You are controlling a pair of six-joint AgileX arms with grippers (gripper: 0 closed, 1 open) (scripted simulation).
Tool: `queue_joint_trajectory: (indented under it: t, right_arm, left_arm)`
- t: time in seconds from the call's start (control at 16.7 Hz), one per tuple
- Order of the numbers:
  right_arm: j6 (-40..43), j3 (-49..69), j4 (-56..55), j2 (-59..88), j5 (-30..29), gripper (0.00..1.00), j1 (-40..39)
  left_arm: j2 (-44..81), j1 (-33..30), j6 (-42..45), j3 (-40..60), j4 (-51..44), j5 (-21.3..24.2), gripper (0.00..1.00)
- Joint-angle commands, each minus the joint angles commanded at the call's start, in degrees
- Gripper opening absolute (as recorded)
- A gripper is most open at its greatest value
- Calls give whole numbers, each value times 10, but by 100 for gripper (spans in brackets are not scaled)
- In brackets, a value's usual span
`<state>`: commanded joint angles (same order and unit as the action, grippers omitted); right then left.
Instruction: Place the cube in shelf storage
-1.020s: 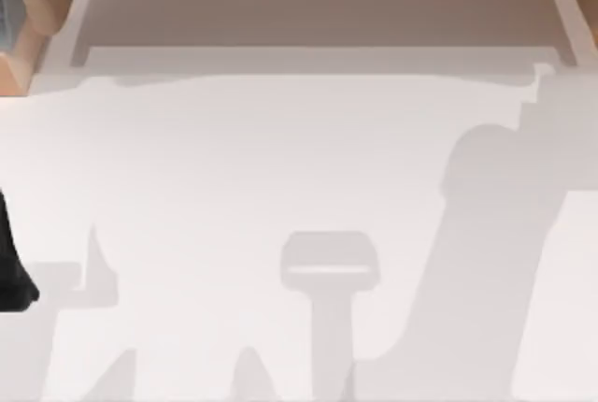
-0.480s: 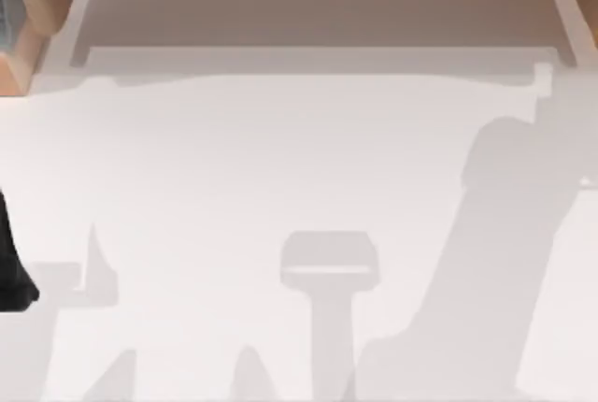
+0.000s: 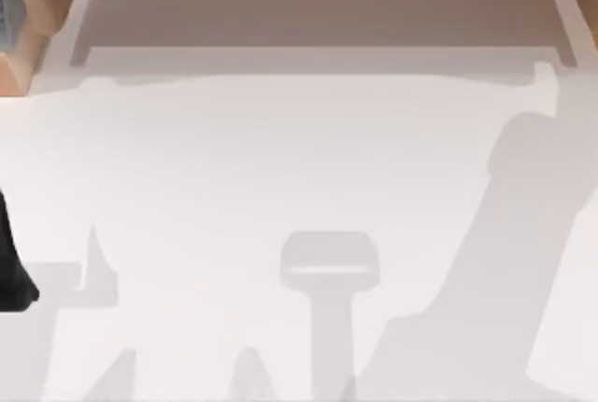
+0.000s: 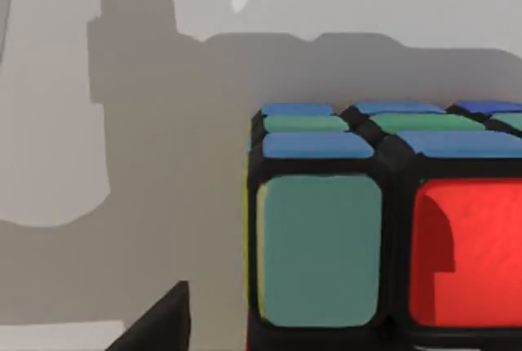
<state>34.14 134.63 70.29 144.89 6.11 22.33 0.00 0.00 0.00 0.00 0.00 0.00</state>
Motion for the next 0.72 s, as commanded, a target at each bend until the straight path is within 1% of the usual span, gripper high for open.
queue_joint_trajectory:
  t: [0.72]
  right_arm:
    - [0,0,0,0,0,2,0]
  left_arm:
    - [0,0,0,0,0,0,100]
